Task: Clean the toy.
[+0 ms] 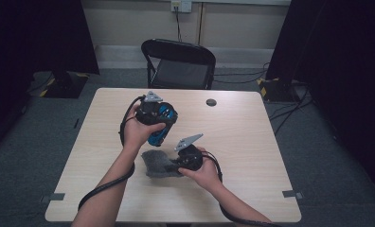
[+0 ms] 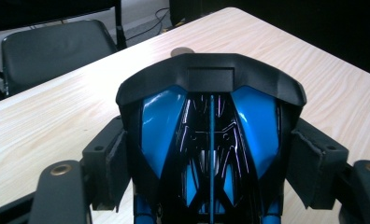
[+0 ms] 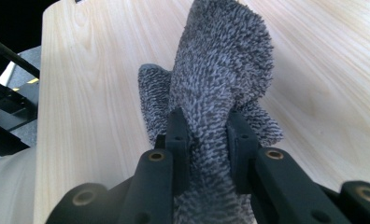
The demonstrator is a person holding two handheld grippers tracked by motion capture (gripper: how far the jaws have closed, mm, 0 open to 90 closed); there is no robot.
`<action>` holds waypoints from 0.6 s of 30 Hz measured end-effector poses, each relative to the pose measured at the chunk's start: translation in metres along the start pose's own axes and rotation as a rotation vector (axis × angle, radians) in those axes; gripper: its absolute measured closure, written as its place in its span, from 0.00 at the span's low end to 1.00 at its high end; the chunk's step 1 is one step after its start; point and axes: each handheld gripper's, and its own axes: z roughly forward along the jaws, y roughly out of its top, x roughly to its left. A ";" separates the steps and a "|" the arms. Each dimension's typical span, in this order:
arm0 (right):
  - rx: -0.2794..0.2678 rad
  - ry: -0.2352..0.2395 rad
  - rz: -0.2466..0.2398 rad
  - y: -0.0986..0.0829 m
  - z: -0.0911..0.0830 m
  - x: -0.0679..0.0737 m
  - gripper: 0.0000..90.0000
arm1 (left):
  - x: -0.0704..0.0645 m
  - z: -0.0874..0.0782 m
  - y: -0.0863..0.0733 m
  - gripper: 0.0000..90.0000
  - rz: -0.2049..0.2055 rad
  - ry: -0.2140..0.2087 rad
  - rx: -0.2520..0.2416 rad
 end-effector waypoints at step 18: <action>-0.075 -0.198 0.120 -0.009 -0.064 -0.053 0.83 | 0.004 -0.019 -0.022 0.28 0.018 -0.013 0.019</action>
